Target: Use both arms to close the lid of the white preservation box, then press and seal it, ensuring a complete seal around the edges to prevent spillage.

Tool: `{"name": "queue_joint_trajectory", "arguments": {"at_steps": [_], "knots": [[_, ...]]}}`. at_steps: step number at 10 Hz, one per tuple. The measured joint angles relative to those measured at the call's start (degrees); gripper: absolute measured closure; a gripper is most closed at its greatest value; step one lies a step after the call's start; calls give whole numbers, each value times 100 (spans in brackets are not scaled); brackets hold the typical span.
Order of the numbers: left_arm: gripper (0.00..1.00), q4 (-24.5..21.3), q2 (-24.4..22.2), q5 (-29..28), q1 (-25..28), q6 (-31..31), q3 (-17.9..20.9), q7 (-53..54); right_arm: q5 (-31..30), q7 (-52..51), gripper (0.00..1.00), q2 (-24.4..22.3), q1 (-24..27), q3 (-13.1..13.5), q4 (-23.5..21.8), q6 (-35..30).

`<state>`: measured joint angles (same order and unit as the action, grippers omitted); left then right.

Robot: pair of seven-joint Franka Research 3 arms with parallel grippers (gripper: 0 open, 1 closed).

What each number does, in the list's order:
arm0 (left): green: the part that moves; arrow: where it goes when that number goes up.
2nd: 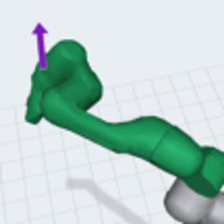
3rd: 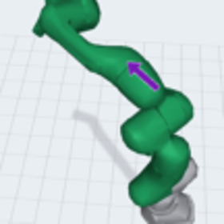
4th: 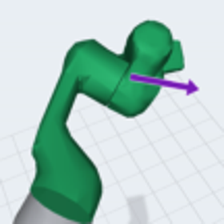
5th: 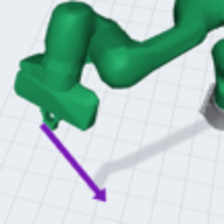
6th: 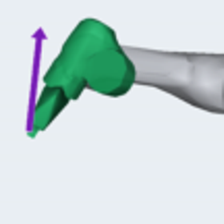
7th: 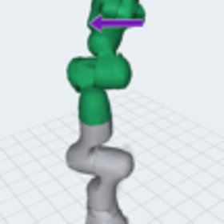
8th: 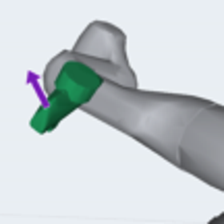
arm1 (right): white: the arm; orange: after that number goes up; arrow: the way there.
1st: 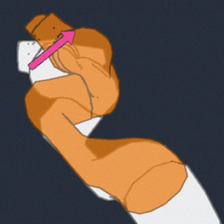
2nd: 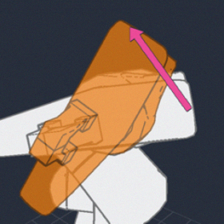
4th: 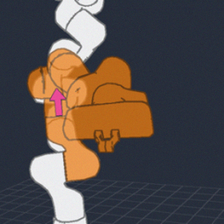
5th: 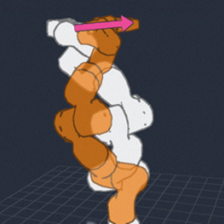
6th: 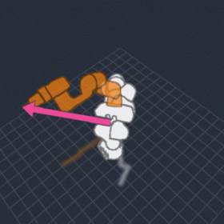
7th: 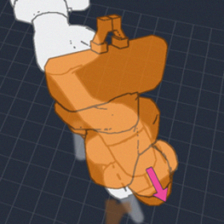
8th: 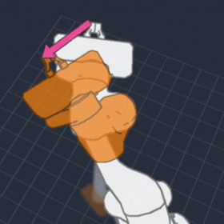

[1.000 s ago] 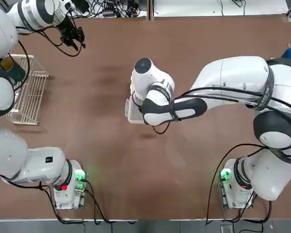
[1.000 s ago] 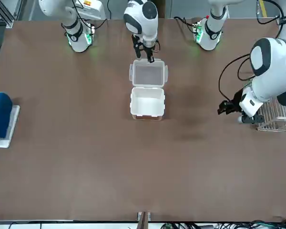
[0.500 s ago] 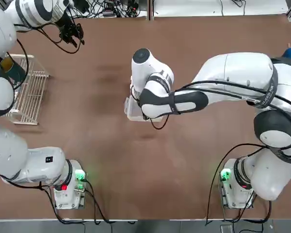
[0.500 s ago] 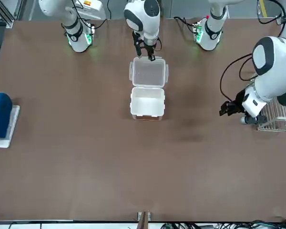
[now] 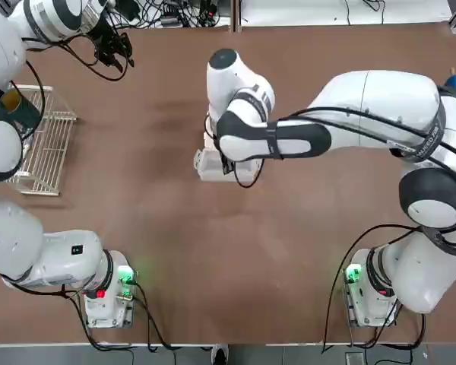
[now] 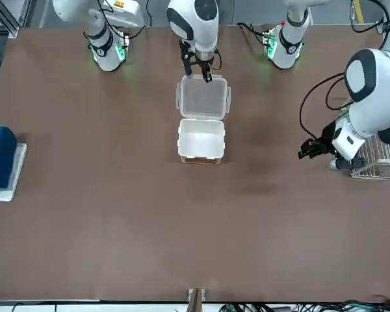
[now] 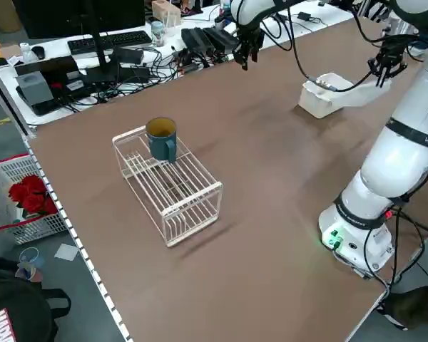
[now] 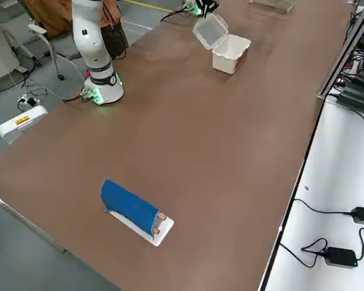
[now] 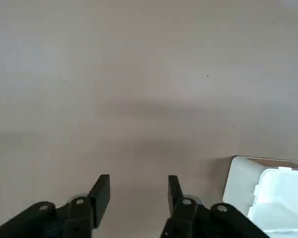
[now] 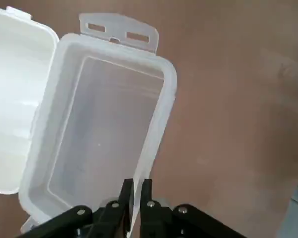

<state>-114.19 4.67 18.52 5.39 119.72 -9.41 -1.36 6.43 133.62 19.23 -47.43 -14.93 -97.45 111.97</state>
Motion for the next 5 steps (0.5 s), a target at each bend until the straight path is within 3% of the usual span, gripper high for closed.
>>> {"name": "queue_joint_trajectory", "arguments": {"at_steps": [1,3,4,5], "knots": [[48,0,18,114,-1,0,-1,-5,89,-102,90,-11,7,87,107,-96],[59,0,75,268,-32,26,-7,-18,245,-287,90,-40,15,276,269,-198],[77,0,120,291,-77,65,-23,-19,343,-416,90,-59,19,388,321,-214],[86,0,171,296,-146,102,-63,-72,410,-539,90,-67,24,520,387,-217]]}}
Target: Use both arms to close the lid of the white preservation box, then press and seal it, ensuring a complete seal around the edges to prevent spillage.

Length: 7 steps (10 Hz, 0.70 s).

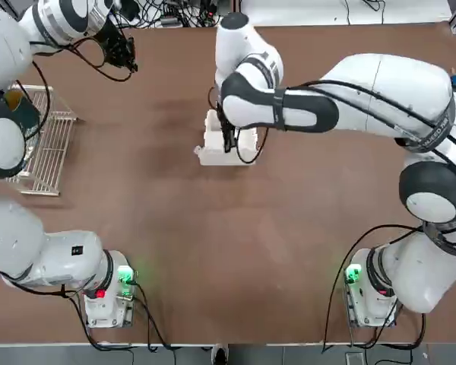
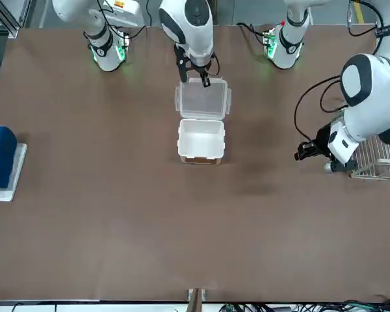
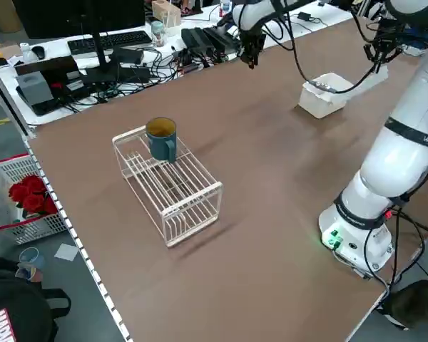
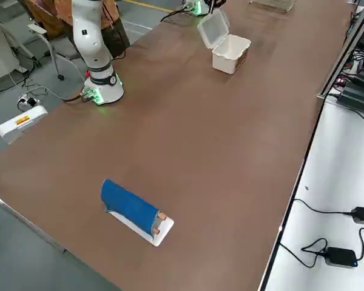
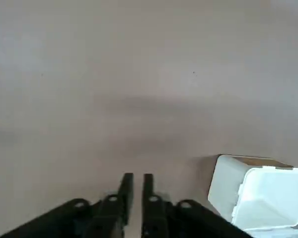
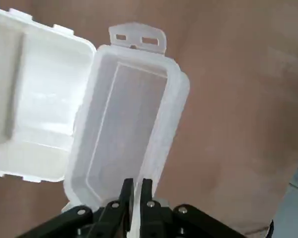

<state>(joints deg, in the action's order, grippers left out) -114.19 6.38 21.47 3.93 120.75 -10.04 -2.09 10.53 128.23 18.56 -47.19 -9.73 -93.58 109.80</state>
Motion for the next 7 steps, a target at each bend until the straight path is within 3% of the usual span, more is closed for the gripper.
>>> {"name": "queue_joint_trajectory", "arguments": {"at_steps": [2,7], "knots": [[98,-1,76,1,-153,39,-57,-167,26,-202,91,7,16,228,119,83],[99,-136,129,1,-283,41,-306,-1080,189,-603,93,50,30,562,261,228]]}}
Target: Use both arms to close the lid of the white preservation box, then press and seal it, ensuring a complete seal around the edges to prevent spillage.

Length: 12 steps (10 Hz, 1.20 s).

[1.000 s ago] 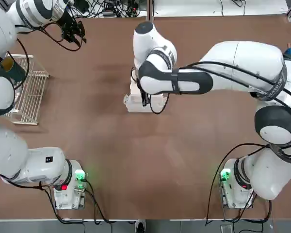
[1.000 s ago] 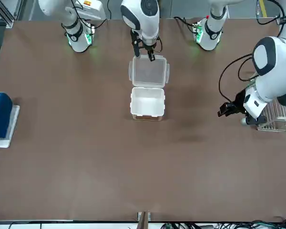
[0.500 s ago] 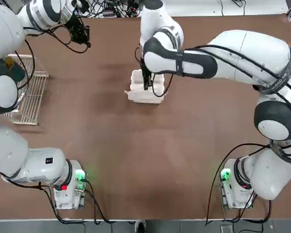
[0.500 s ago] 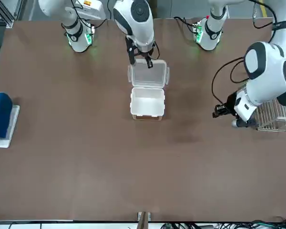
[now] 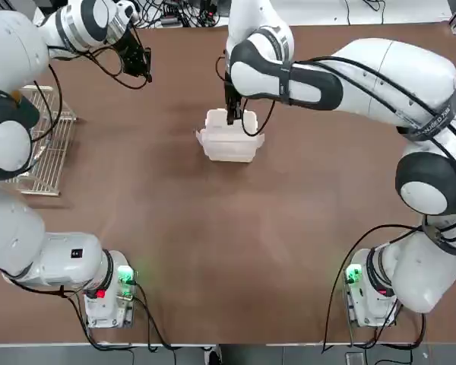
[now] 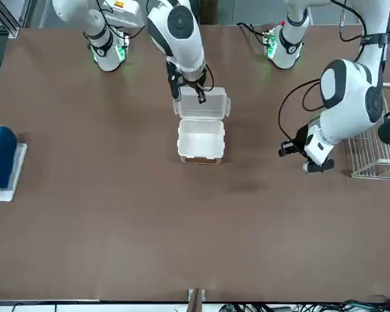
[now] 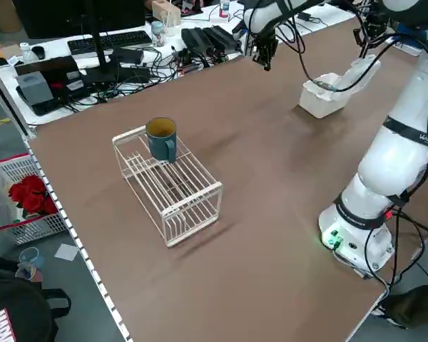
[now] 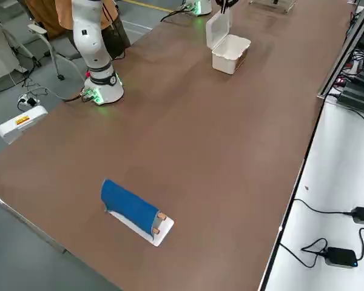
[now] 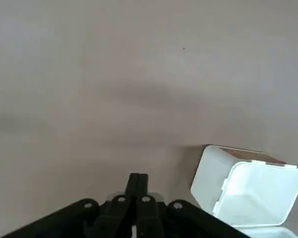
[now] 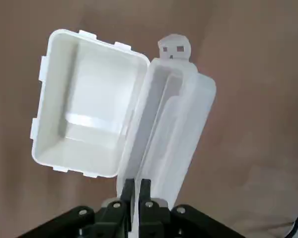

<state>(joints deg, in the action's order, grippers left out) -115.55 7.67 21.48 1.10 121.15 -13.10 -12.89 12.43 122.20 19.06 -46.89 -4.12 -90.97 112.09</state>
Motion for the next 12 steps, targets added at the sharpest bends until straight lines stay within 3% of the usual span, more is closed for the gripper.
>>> {"name": "queue_joint_trajectory", "arguments": {"at_steps": [3,8,11,12], "knots": [[99,-30,3,-1,-11,218,-202,-605,20,-1,98,88,6,117,159,59],[99,-136,68,-1,24,492,-196,-761,22,-135,96,338,75,287,408,125],[99,-140,140,-1,0,587,-209,-857,20,-251,93,545,105,391,563,139],[99,-140,155,-1,-3,610,-215,-862,19,-265,82,569,115,446,582,135]]}}
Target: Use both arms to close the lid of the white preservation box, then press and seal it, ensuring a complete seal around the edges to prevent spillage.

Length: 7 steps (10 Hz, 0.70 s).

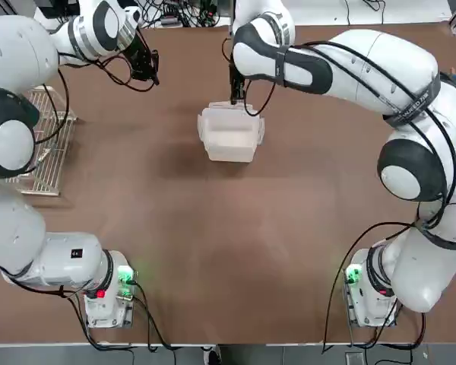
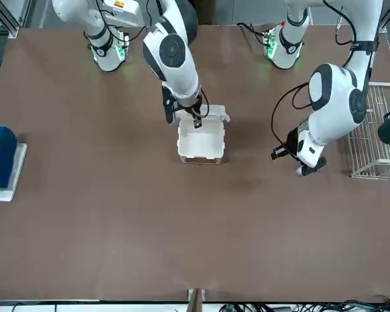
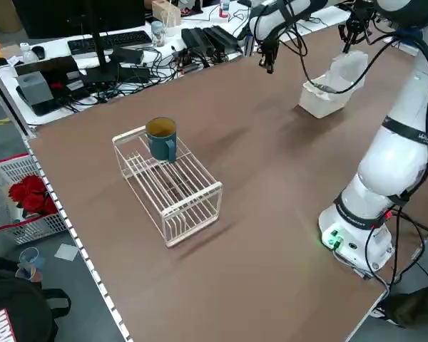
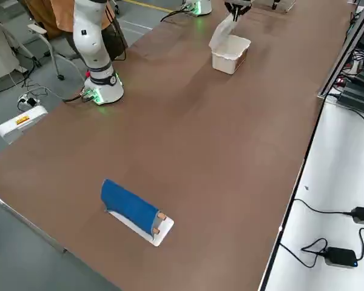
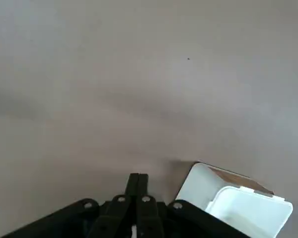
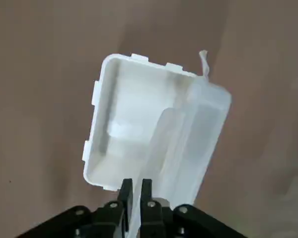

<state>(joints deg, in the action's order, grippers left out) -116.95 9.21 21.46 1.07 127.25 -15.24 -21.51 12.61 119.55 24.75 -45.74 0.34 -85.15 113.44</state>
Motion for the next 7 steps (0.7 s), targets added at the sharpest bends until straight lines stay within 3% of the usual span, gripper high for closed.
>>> {"name": "queue_joint_trajectory", "arguments": {"at_steps": [3,5,7], "knots": [[99,-1,19,0,0,61,-5,-9,0,-8,46,1,29,140,117,-21],[99,-2,21,6,-33,67,-16,-130,0,-53,47,9,25,170,177,-43],[99,-40,11,123,-162,133,-33,-294,-3,-78,60,232,-34,160,170,288]]}}
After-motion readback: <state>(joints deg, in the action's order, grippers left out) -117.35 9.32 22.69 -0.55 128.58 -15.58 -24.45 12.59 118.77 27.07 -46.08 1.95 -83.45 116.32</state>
